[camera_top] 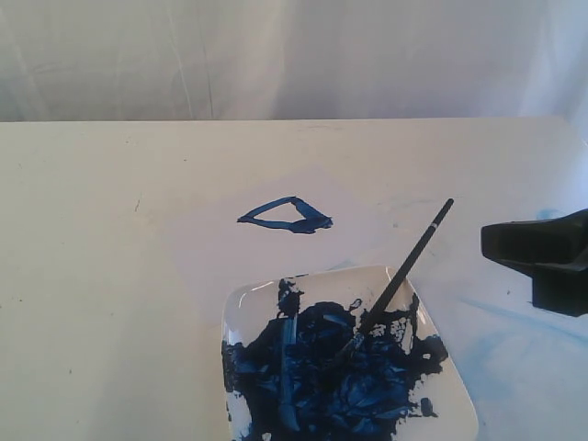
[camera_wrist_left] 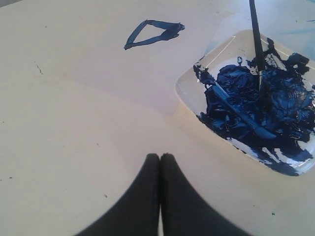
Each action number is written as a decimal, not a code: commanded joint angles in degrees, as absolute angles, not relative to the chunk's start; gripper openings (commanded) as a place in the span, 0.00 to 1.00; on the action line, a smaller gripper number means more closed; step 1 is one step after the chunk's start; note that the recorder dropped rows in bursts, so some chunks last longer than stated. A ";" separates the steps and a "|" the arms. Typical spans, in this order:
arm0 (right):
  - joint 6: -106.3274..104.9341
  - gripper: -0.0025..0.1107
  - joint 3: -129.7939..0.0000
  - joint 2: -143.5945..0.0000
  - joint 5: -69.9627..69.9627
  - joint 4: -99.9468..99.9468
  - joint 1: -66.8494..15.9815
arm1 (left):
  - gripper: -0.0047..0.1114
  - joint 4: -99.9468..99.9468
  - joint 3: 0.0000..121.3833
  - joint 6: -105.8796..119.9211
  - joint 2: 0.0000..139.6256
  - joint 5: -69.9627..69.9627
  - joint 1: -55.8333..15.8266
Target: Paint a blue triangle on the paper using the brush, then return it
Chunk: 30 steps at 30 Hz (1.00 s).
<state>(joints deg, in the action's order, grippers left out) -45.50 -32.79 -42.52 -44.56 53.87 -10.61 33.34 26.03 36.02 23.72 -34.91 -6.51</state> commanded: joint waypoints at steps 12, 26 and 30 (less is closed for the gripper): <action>-46.29 0.02 -32.52 -42.29 -44.09 54.15 -10.27 | 0.04 33.79 25.72 35.98 23.31 -35.20 -6.64; -46.29 0.02 -32.52 -38.26 -43.46 54.13 -10.40 | 0.04 33.79 25.72 35.98 23.31 -35.20 -6.64; -46.29 0.02 -32.52 -28.74 -43.36 54.13 -10.40 | 0.04 33.79 25.72 35.98 23.31 -35.20 -6.64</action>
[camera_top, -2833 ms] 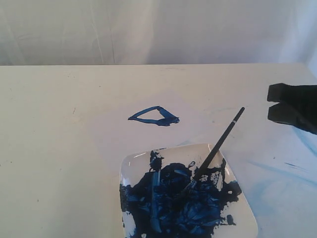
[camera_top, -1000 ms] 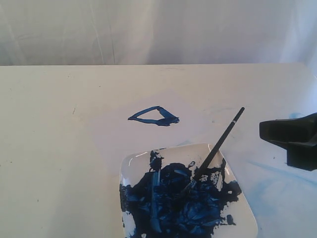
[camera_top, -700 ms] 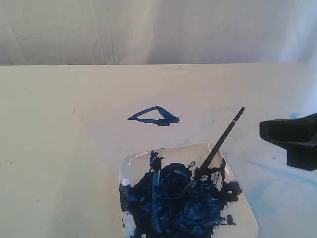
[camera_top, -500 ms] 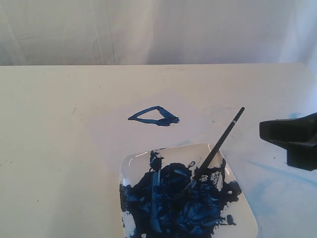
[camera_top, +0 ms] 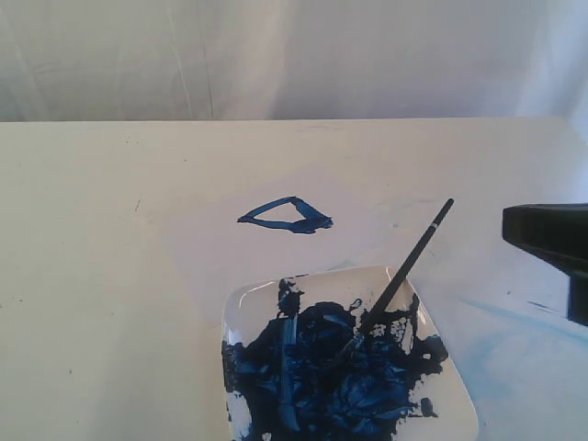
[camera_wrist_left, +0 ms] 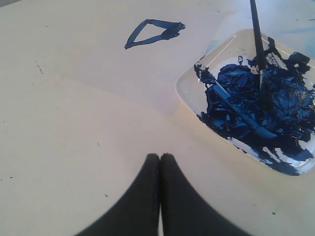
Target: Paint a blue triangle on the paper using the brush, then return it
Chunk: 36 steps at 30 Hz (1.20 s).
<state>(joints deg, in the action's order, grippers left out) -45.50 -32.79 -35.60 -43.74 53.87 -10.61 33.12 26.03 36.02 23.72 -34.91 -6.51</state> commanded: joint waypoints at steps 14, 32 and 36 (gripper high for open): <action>-46.16 0.02 -32.52 -5.50 -43.49 54.01 -10.40 | 0.04 33.79 25.72 35.98 23.31 -35.20 -6.64; 0.00 0.02 -11.71 0.00 -10.99 7.61 -8.58 | 0.04 33.79 25.72 35.98 23.31 -35.20 -6.64; 0.00 0.02 -3.48 0.00 -10.16 7.61 -8.58 | 0.04 33.79 25.72 35.98 23.31 -35.20 -6.64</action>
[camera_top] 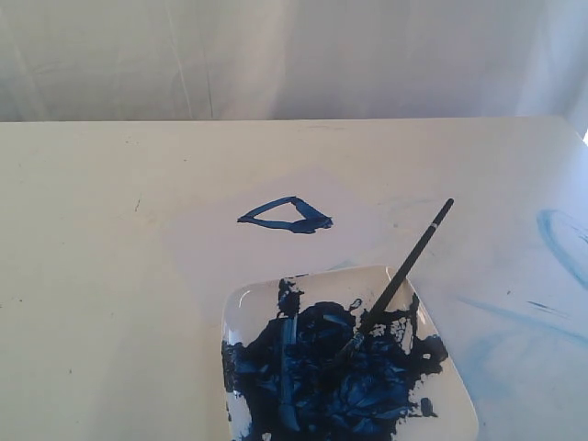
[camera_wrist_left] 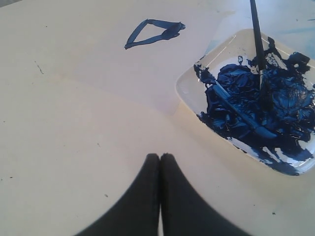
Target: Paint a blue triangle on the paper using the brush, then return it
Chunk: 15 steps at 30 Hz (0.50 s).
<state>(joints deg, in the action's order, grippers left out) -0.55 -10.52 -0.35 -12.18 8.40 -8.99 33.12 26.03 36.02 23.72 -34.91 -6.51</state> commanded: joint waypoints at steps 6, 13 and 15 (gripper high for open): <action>0.00 0.02 0.00 0.00 -20.85 6.05 -8.37 | 0.04 33.79 25.72 35.98 23.31 -35.20 -6.64; 0.00 0.02 0.00 0.00 -17.84 1.61 -7.96 | 0.04 33.13 25.72 35.98 23.31 -35.24 -6.65; 0.00 0.02 0.00 0.00 -17.84 1.46 -7.96 | 0.04 33.13 25.72 35.98 23.31 -35.24 -6.65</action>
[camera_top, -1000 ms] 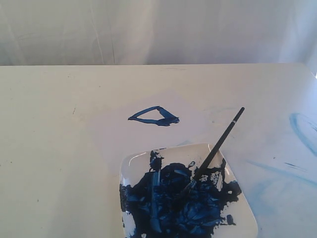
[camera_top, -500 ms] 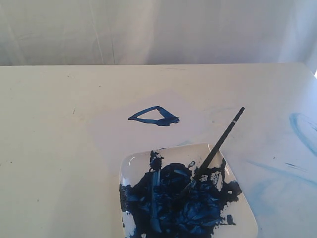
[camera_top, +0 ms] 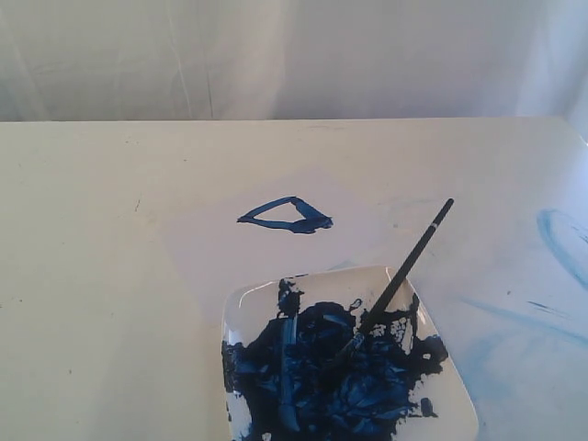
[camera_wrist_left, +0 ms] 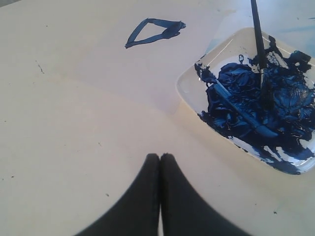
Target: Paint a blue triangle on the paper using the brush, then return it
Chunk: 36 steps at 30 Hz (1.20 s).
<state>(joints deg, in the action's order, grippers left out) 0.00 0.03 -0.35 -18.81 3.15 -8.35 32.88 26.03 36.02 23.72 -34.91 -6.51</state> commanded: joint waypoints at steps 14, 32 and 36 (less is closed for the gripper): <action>0.00 0.02 0.00 0.00 -17.73 0.00 -7.96 | 0.04 33.13 25.72 35.98 23.31 -35.35 -6.65; 0.00 0.02 0.00 0.00 -17.85 0.00 -7.96 | 0.04 32.55 25.72 35.98 23.31 -35.03 -8.66; 0.00 0.02 0.00 0.00 -17.85 0.00 -7.96 | 0.04 32.55 25.72 35.98 21.20 -34.80 -7.53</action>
